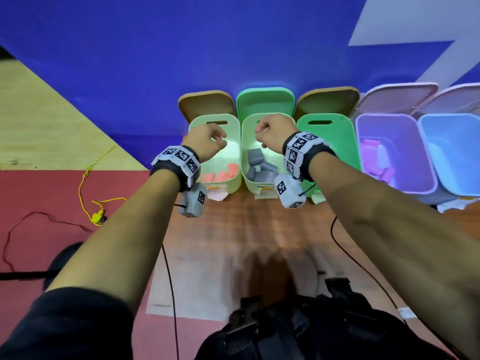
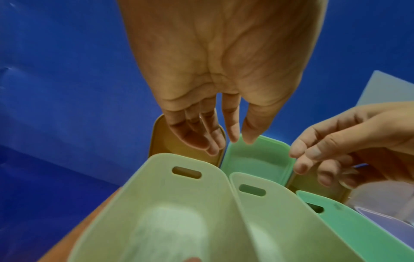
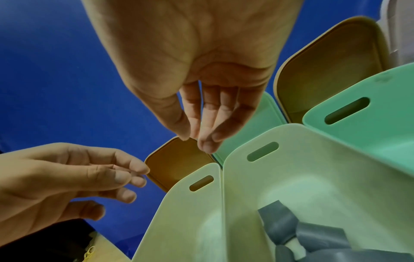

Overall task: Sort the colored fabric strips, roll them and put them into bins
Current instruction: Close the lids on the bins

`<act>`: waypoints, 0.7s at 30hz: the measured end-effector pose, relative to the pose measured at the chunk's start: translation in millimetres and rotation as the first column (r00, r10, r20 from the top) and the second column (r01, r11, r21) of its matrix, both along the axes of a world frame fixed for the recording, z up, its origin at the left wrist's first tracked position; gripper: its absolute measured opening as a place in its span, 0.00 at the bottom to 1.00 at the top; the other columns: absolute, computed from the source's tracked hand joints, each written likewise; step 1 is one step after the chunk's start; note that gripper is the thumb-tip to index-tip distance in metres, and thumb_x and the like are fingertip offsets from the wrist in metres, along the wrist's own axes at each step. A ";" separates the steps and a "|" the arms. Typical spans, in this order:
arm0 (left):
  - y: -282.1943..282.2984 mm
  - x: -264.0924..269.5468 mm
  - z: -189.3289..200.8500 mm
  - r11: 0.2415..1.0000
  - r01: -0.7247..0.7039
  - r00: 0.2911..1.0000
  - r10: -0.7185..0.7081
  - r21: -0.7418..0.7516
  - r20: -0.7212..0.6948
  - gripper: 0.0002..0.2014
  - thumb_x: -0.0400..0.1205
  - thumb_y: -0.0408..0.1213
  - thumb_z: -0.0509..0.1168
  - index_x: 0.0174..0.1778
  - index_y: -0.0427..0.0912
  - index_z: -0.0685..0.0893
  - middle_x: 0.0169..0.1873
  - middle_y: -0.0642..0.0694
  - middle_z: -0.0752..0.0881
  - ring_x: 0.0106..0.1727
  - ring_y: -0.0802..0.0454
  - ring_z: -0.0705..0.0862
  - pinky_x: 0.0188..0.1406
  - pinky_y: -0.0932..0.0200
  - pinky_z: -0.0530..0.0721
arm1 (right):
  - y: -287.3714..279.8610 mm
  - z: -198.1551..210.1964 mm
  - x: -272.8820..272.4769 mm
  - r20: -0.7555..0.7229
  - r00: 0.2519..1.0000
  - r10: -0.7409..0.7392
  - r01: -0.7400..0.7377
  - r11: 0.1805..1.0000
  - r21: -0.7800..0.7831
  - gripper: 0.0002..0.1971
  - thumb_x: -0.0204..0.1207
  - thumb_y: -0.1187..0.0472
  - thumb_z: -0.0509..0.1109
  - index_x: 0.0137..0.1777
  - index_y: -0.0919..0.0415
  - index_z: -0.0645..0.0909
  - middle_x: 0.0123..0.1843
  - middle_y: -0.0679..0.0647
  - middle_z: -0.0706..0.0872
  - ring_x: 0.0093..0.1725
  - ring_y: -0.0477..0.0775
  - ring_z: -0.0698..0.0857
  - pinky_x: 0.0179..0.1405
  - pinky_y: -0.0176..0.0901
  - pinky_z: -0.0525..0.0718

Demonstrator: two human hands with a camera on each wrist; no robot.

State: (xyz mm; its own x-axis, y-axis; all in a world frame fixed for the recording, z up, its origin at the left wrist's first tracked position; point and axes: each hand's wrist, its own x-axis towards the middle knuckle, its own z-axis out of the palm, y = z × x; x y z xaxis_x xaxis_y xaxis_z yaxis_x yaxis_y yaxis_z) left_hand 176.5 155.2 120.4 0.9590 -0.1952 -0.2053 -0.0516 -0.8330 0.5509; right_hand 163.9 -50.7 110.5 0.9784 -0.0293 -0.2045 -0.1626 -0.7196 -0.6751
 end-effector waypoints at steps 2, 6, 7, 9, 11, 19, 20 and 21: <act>20.7 21.6 -2.5 1.000 0.028 1.000 -0.028 0.003 0.000 0.12 0.82 0.38 0.68 0.61 0.43 0.85 0.51 0.51 0.84 0.58 0.46 0.83 0.53 0.59 0.77 | 19.9 -3.6 15.4 -0.016 0.999 -0.031 0.031 1.000 -0.001 0.08 0.72 0.62 0.67 0.35 0.49 0.82 0.47 0.54 0.91 0.45 0.62 0.91 0.54 0.56 0.89; 52.4 58.5 -10.5 1.000 0.028 0.999 -0.028 -0.005 -0.023 0.15 0.83 0.41 0.67 0.65 0.44 0.82 0.59 0.47 0.84 0.60 0.47 0.80 0.55 0.58 0.77 | 49.2 -9.0 41.4 -0.052 0.994 -0.097 0.099 0.995 0.034 0.05 0.73 0.61 0.69 0.43 0.50 0.85 0.45 0.57 0.91 0.43 0.60 0.91 0.50 0.53 0.90; 58.6 65.4 -13.4 1.000 0.025 0.999 -0.025 -0.004 -0.034 0.15 0.83 0.41 0.67 0.66 0.44 0.81 0.60 0.47 0.83 0.59 0.49 0.80 0.54 0.58 0.76 | 55.2 -10.5 48.1 -0.060 0.992 -0.108 0.111 0.993 0.049 0.06 0.74 0.62 0.69 0.46 0.51 0.85 0.43 0.57 0.92 0.42 0.59 0.92 0.48 0.51 0.91; 69.6 79.4 -21.3 1.000 0.008 0.999 -0.008 -0.005 -0.048 0.18 0.83 0.42 0.68 0.69 0.43 0.78 0.61 0.47 0.82 0.60 0.48 0.80 0.53 0.57 0.75 | 65.4 -13.4 62.9 -0.065 0.990 -0.124 0.129 0.988 0.080 0.09 0.74 0.62 0.69 0.52 0.51 0.82 0.43 0.57 0.91 0.41 0.57 0.92 0.45 0.47 0.90; 78.7 93.1 -29.1 0.999 -0.027 0.998 0.026 -0.024 -0.060 0.22 0.83 0.42 0.68 0.71 0.40 0.74 0.60 0.46 0.81 0.59 0.47 0.80 0.54 0.56 0.76 | 72.2 -15.1 78.2 -0.057 0.989 -0.134 0.139 0.985 0.106 0.14 0.75 0.63 0.68 0.60 0.50 0.80 0.45 0.57 0.91 0.42 0.57 0.92 0.40 0.45 0.88; 91.2 134.1 -55.6 0.949 -0.215 0.972 0.185 -0.230 -0.147 0.30 0.83 0.37 0.66 0.78 0.42 0.59 0.52 0.46 0.80 0.52 0.46 0.81 0.48 0.55 0.77 | 86.2 -28.1 123.8 -0.002 0.974 -0.227 0.224 0.962 0.159 0.20 0.75 0.68 0.62 0.61 0.43 0.76 0.42 0.46 0.85 0.41 0.58 0.91 0.35 0.45 0.88; 91.7 134.9 -59.2 0.954 -0.198 0.974 0.167 -0.223 -0.153 0.31 0.83 0.38 0.66 0.79 0.44 0.58 0.52 0.46 0.81 0.52 0.46 0.82 0.50 0.55 0.77 | 88.2 -30.3 125.6 0.012 0.968 -0.252 0.247 0.956 0.159 0.19 0.73 0.67 0.61 0.57 0.42 0.75 0.41 0.45 0.85 0.42 0.60 0.91 0.39 0.50 0.90; 92.5 135.5 -63.4 0.958 -0.189 0.976 0.158 -0.218 -0.152 0.31 0.83 0.38 0.66 0.79 0.45 0.59 0.51 0.45 0.82 0.52 0.46 0.82 0.50 0.54 0.78 | 89.5 -33.1 126.6 0.020 0.964 -0.267 0.261 0.953 0.152 0.19 0.72 0.67 0.59 0.53 0.40 0.73 0.40 0.47 0.85 0.42 0.62 0.90 0.42 0.55 0.91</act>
State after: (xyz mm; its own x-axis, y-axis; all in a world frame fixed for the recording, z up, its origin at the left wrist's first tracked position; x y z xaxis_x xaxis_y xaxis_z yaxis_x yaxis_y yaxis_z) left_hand 312.0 247.6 57.1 0.9497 -0.0852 -0.3014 0.1682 -0.6730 0.7203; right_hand 290.5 38.8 77.4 0.9474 -0.2599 -0.1868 -0.3039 -0.5472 -0.7799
